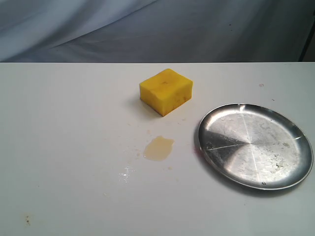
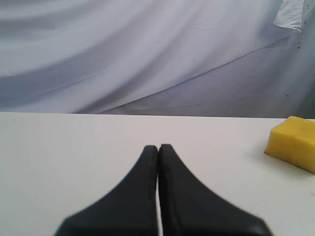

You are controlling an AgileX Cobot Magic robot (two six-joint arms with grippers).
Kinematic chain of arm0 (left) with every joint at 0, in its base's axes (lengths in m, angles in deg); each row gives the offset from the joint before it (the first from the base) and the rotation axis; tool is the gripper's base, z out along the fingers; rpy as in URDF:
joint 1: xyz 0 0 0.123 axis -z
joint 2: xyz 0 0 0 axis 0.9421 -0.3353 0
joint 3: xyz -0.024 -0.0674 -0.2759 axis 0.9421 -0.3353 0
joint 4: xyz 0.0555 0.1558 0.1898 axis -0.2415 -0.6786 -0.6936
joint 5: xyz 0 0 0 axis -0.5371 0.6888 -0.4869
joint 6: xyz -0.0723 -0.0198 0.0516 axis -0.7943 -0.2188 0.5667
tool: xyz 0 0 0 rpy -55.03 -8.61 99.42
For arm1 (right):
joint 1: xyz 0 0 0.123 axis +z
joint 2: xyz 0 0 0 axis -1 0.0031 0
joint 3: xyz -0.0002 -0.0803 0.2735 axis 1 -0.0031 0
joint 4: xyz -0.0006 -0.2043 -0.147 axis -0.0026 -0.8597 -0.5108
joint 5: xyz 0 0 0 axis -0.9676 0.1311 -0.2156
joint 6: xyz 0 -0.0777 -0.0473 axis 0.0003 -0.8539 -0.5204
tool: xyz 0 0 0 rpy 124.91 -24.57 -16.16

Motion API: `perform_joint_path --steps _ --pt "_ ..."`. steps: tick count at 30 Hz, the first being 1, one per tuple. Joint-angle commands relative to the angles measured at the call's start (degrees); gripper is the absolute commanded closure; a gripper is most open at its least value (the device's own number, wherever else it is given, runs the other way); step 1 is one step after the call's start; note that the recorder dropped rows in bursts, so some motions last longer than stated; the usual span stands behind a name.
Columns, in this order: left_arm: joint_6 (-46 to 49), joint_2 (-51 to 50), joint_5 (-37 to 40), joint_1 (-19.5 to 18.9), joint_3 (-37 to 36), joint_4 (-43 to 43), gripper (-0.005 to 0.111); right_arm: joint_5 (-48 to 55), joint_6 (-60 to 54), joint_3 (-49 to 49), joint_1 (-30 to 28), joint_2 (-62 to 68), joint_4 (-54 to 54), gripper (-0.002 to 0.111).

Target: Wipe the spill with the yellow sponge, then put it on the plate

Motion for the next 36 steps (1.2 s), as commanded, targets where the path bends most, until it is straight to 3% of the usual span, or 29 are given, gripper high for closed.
perform_joint_path --steps 1,36 --pt "-0.1 0.1 -0.2 0.0 -0.3 0.0 0.105 0.0 0.0 -0.2 0.1 -0.2 0.1 0.105" --pt "-0.1 0.1 -0.2 0.0 -0.3 0.0 0.105 -1.1 -0.3 -0.2 0.1 -0.2 -0.4 0.105"
